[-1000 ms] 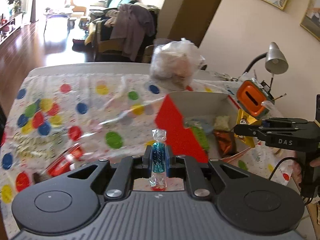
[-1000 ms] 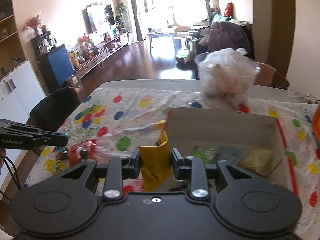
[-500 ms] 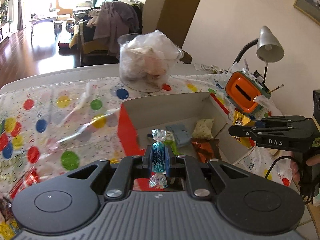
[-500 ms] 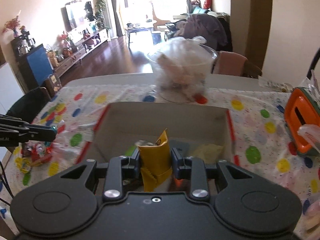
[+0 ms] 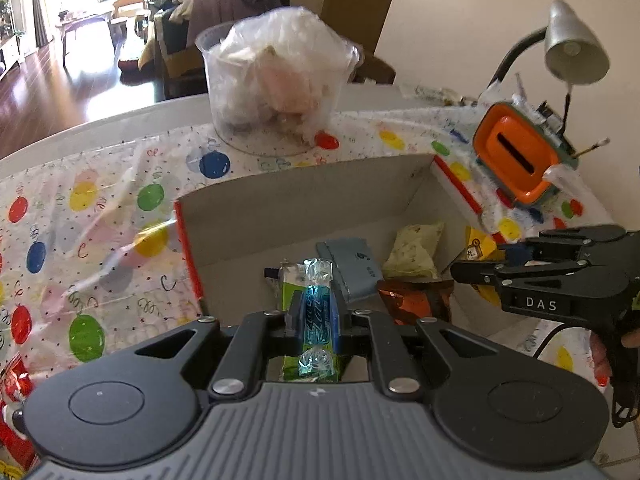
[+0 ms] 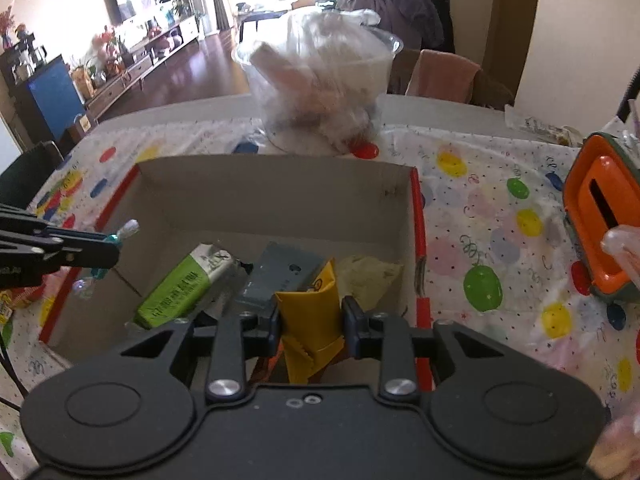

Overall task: Organize snacks
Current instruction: 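Carry both snacks over the box and lower them inside, then open both tools to release the candy and yellow packet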

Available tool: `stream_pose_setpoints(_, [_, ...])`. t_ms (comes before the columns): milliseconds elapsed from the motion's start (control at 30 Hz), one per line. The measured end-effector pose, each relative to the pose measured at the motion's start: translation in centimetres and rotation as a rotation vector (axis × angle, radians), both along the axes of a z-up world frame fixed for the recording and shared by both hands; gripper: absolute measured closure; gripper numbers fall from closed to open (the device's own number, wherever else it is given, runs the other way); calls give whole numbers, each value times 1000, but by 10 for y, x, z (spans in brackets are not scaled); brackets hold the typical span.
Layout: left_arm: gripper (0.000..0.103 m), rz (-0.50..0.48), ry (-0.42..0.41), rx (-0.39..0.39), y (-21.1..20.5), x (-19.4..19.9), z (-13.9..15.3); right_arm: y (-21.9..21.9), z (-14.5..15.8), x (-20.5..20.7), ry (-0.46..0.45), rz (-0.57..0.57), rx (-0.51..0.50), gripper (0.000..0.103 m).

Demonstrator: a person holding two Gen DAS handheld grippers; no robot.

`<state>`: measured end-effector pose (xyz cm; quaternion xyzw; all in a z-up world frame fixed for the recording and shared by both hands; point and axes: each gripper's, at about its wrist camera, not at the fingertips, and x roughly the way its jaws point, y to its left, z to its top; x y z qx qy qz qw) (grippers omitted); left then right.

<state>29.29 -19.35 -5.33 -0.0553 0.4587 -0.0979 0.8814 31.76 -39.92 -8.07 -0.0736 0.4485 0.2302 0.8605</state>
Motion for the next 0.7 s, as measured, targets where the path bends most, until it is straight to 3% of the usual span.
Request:
stream_pose_setpoints(467, [91, 1, 148, 92, -24, 38, -36, 21, -27, 31, 92, 75, -80, 73])
stream_pose_setpoints(700, [91, -11, 199, 108, -28, 44, -48, 22, -30, 35, 109, 73, -74, 71])
